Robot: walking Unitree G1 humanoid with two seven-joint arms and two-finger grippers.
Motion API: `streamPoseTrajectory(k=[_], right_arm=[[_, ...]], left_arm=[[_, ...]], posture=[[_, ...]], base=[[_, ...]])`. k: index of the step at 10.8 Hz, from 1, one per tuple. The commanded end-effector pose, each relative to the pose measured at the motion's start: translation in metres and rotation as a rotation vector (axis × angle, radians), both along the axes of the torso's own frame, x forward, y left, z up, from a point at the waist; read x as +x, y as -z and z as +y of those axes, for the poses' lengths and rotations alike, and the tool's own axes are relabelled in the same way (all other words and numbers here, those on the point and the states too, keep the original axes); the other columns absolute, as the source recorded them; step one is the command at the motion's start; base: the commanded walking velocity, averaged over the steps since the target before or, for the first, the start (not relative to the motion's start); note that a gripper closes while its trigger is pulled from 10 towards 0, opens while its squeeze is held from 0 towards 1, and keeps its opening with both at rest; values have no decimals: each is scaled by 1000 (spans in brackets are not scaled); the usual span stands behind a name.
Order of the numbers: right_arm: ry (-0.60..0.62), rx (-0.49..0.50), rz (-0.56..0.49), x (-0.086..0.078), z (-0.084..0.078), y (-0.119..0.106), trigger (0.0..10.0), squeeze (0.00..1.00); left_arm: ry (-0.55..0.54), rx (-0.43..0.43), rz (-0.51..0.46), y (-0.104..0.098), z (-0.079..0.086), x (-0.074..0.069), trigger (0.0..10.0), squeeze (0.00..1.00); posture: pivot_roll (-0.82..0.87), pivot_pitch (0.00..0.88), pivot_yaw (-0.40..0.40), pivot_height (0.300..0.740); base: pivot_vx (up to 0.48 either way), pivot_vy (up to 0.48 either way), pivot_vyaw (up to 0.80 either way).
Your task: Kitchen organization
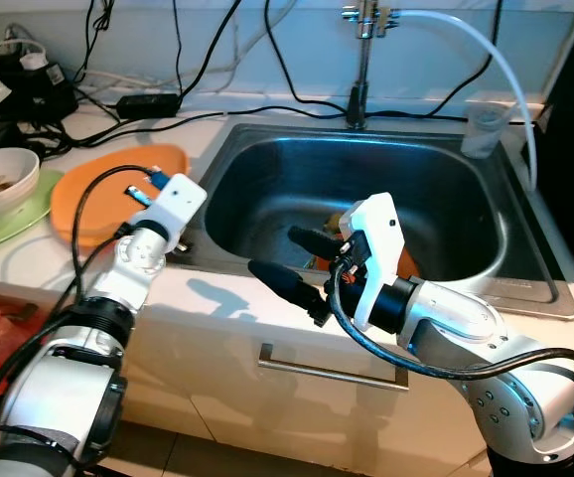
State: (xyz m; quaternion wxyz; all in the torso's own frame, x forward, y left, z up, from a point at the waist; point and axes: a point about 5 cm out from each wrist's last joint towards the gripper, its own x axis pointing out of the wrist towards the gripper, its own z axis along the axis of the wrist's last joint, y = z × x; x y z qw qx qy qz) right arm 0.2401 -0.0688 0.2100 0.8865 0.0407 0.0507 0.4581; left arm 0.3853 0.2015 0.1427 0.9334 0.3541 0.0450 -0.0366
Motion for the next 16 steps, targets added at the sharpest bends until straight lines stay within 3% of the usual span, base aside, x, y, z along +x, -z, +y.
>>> streamPoseTrajectory(k=[1, 3, 7, 10, 12, 13, 16], right_arm=[[-13, -1, -11, -1, 1, -3, 10000, 0], [-6, -8, -13, 0, 1, -2, 10000, 0], [53, -19, -22, 5, -3, 0, 10000, 0], [158, -32, -37, 14, -12, 3, 10000, 0], [239, -53, -56, 20, -19, 3, 10000, 0], [340, -77, -74, 26, -30, 4, 10000, 0], [505, -119, -66, 34, -49, 6, 10000, 0]], left_arm=[[14, 13, -30, 0, -6, -1, 0, 0], [47, 28, -92, -6, -18, 1, 0, 0], [167, 129, -332, -34, -56, 2, 0, 0], [250, 107, -359, -33, -81, -2, 0, 0], [351, 111, -370, -32, -106, -6, 0, 0], [405, 100, -379, -35, -125, -7, 0, 0], [466, 86, -394, -37, -144, -10, 0, 0]], posture=[[-134, 0, 65, 740], [-136, 0, 70, 740], [-145, 0, 77, 740], [-154, 0, 86, 740], [-169, 0, 97, 740], [-188, 0, 113, 740], [-220, 0, 141, 740]], base=[[0, 0, 0], [0, 0, 0], [0, 0, 0], [0, 0, 0], [0, 0, 0], [0, 0, 0], [0, 0, 0]])
